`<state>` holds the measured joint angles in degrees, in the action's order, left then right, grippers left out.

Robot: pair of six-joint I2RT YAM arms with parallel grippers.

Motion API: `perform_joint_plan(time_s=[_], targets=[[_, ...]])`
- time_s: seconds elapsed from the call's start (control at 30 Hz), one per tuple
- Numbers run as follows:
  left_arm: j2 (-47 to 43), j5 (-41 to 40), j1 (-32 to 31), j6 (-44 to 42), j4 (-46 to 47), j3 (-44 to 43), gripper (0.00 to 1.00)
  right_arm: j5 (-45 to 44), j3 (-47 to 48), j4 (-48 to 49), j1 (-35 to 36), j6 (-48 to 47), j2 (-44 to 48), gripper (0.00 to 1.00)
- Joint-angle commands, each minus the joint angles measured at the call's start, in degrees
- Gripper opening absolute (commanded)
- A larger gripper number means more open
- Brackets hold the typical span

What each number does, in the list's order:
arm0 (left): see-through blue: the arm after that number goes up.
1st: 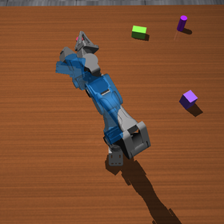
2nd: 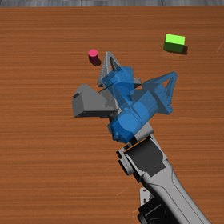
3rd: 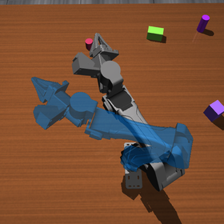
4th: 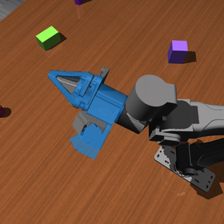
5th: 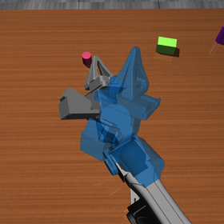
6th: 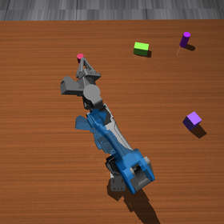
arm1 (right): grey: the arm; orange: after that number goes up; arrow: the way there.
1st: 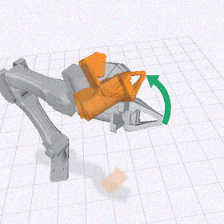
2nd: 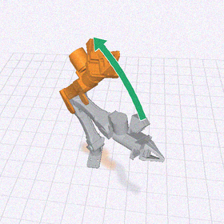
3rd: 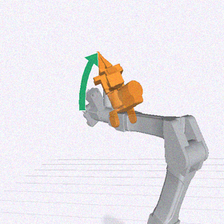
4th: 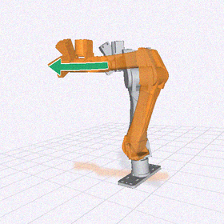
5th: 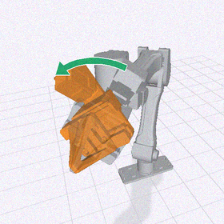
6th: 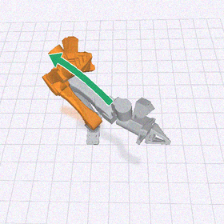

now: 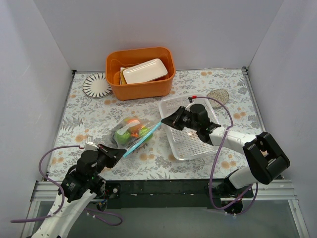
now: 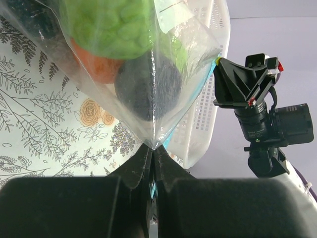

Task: Place the food in the zip-top bag and seal the zipper
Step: Zip the zipper food storage bag at the center of the board, then place the zipper food storage bag at the center of the board.

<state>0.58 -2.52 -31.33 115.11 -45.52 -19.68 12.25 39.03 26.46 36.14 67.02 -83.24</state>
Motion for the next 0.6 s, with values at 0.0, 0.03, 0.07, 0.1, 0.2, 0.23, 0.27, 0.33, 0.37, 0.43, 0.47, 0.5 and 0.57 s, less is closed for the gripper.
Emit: perform_joint_plan(time_s=[0.0,0.03,0.07,0.1,0.2,0.23,0.27,0.33,0.37,0.43,0.47,0.5,0.57], targets=[[-0.40,-1.87,-0.05,9.96,-2.82,-2.55,0.00,-3.82,2.11,3.25,-2.83,-2.25,-0.08,0.19],[-0.49,-1.61,-0.05,9.87,-2.39,-2.47,0.00,-3.47,2.19,3.51,-2.92,-2.51,-0.08,0.22],[-0.40,-1.52,-0.05,9.61,-1.86,-2.55,0.00,-2.50,2.46,3.43,-3.00,-3.03,-0.17,0.29],[-0.32,-1.43,-0.05,8.39,-1.25,-2.55,0.00,-1.97,3.15,3.25,-3.09,-4.61,0.01,0.34],[1.87,-0.73,-0.05,5.67,0.95,-3.96,0.27,-0.65,6.92,-2.01,-3.53,-10.48,1.23,0.53],[2.75,-0.64,-0.05,4.96,1.30,-4.57,0.29,-0.65,7.90,-5.94,-3.53,-11.99,1.76,0.56],[3.89,-0.90,-0.05,3.99,1.31,-6.14,0.33,-0.48,8.87,-7.72,-3.53,-13.22,2.29,0.60],[6.88,-1.17,-0.05,1.27,1.57,-7.82,0.42,0.31,11.41,-11.93,-3.53,-17.17,3.87,0.61],[7.85,-1.43,-0.05,0.30,1.66,-9.65,0.46,1.01,12.21,-13.26,-3.53,-18.06,4.49,0.62],[10.57,-1.87,-0.05,-2.15,1.92,-11.77,0.60,2.16,14.05,-17.72,-3.45,-19.82,5.63,0.63],[11.37,-2.48,-0.05,-3.04,1.84,-12.83,0.64,2.95,14.84,-19.93,-3.36,-20.17,5.81,0.63],[12.42,-2.83,-0.05,-3.92,1.66,-15.19,0.70,3.22,15.37,-22.22,-3.18,-20.53,6.07,0.63],[15.49,-3.71,-0.05,-5.77,0.26,-17.57,0.72,4.35,15.38,-25.31,-2.05,-20.79,6.51,0.63]])
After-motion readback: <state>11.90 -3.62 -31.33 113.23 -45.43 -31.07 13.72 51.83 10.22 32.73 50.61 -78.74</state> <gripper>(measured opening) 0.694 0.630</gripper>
